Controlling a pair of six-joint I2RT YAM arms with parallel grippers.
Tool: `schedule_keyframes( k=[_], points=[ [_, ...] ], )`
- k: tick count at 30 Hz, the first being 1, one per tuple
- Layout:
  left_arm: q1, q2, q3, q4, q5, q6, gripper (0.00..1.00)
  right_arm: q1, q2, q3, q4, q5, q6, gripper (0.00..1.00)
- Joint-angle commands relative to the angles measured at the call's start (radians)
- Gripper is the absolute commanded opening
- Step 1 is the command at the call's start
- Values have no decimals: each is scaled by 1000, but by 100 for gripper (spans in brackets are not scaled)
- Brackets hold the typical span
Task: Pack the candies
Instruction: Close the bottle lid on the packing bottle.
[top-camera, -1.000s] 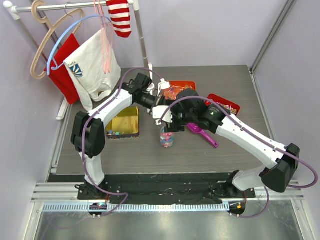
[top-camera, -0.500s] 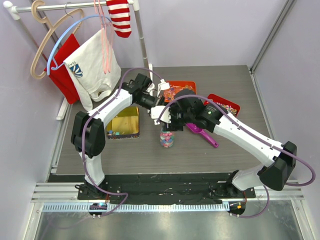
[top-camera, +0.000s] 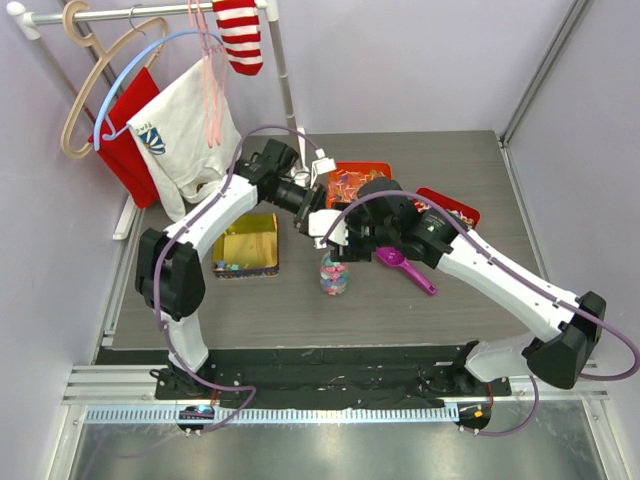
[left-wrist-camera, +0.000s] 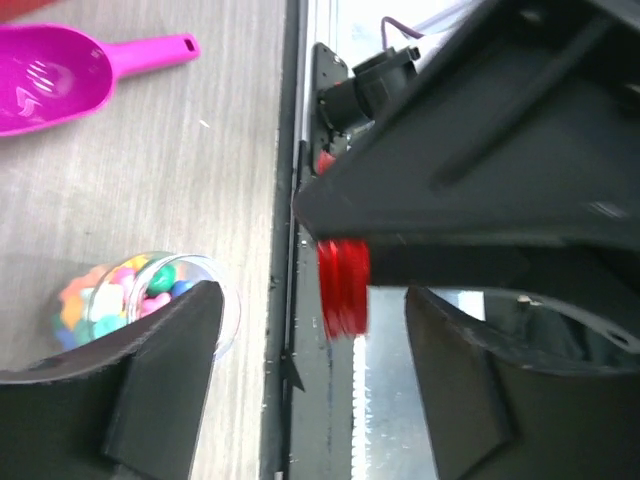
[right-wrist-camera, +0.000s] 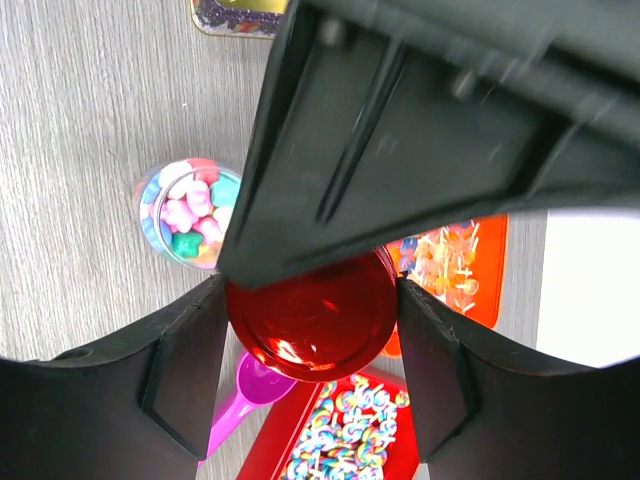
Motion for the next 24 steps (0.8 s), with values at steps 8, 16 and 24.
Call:
schedule_keyframes(
  k=[8, 16, 24],
  points=[
    [116, -246, -142, 264, -288, 21, 100, -60, -82, -56, 38, -43, 41, 35],
    [98, -402, -718, 882, -419, -49, 100, -174, -72, -20, 36, -223, 121, 36],
    [29, -446, -954, 1270, -534, -37, 100, -220, -62, -3, 31, -316, 176, 37]
  ],
)
